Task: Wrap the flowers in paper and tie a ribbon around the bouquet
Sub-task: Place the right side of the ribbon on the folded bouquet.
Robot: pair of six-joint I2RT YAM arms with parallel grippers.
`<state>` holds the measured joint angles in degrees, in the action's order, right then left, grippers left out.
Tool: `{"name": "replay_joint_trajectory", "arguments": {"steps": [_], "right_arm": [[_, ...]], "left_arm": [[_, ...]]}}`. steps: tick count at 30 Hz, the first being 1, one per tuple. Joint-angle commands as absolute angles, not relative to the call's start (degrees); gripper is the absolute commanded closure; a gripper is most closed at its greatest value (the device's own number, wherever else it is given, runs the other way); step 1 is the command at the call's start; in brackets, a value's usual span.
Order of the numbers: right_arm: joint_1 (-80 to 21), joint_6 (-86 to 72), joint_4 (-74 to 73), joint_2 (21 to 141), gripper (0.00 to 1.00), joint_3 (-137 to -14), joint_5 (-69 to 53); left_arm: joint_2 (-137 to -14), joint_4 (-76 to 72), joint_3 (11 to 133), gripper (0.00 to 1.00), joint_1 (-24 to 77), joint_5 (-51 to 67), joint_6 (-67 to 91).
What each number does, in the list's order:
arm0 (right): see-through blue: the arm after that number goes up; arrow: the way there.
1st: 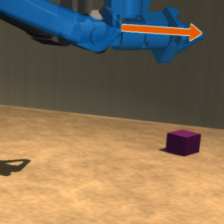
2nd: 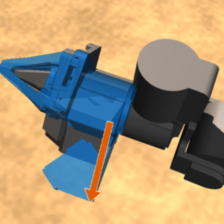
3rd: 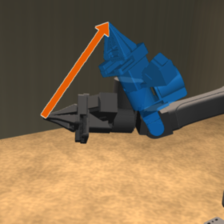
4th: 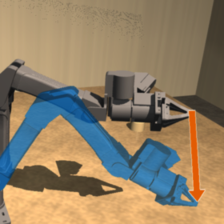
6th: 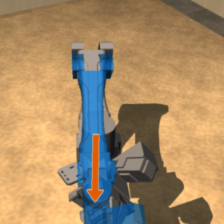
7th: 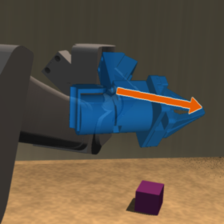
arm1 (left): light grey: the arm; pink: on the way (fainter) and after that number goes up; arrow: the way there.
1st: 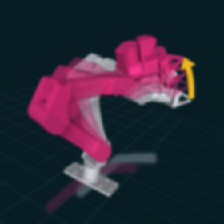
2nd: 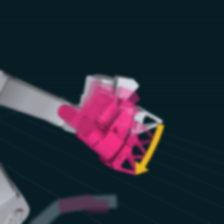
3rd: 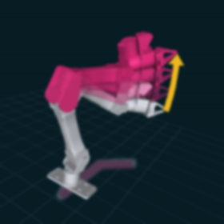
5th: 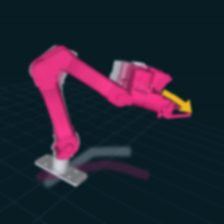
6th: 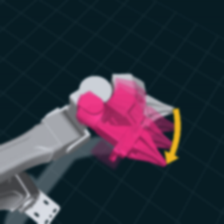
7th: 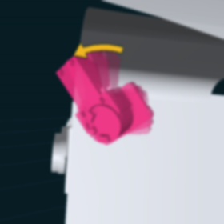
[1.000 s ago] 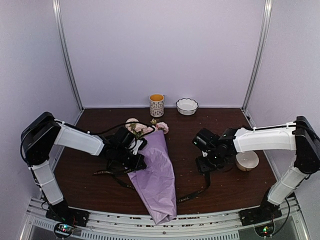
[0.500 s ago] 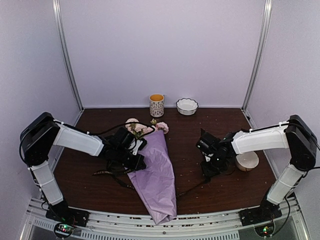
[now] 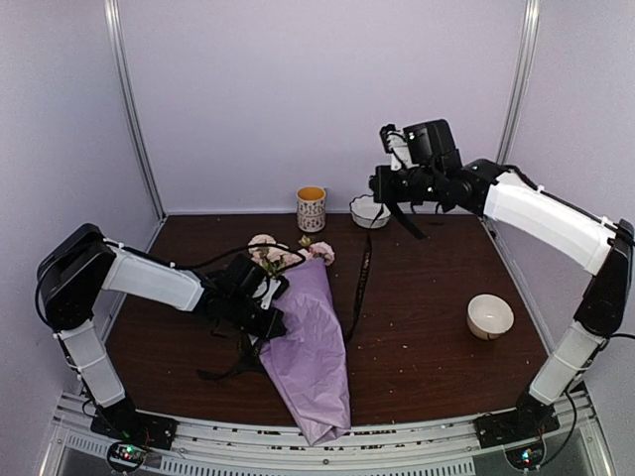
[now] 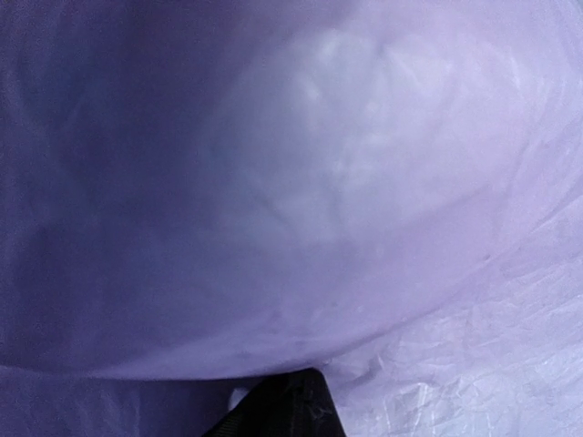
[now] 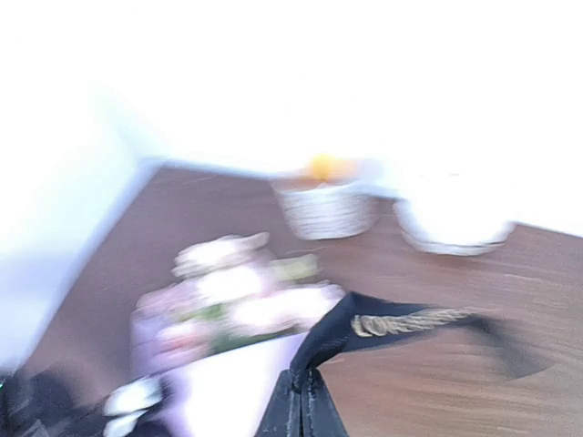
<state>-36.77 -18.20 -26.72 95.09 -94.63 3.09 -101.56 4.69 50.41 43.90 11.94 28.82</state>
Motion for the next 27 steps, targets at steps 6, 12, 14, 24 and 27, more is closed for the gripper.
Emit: {"name": "replay_joint_trajectory", "arguments": {"steps": [6, 12, 14, 24, 27], "right_arm": [[-53.2, -31.1, 11.3, 100.1, 1.0, -70.3, -27.5], [-53.7, -42.2, 25.0, 107.8, 1.0, -63.7, -28.3], [-53.9, -42.7, 23.9, 111.9, 1.0, -65.8, -30.0], [-54.6, -40.7, 16.0, 118.0, 1.0, -71.5, -29.9], [-54.8, -39.7, 14.5, 119.0, 1.0, -73.9, -30.8]], "left_arm": [[-99.4, 5.9, 46.6, 1.0, 43.7, 10.4, 27.3], [-93.2, 3.0, 44.4, 1.0, 43.7, 10.7, 27.4], [-90.6, 2.7, 43.6, 1.0, 43.7, 9.4, 27.8], [-68.3, 3.4, 37.8, 1.0, 43.8, 6.8, 21.7], [-61.8, 4.3, 37.1, 1.0, 43.8, 7.4, 17.3]]}}
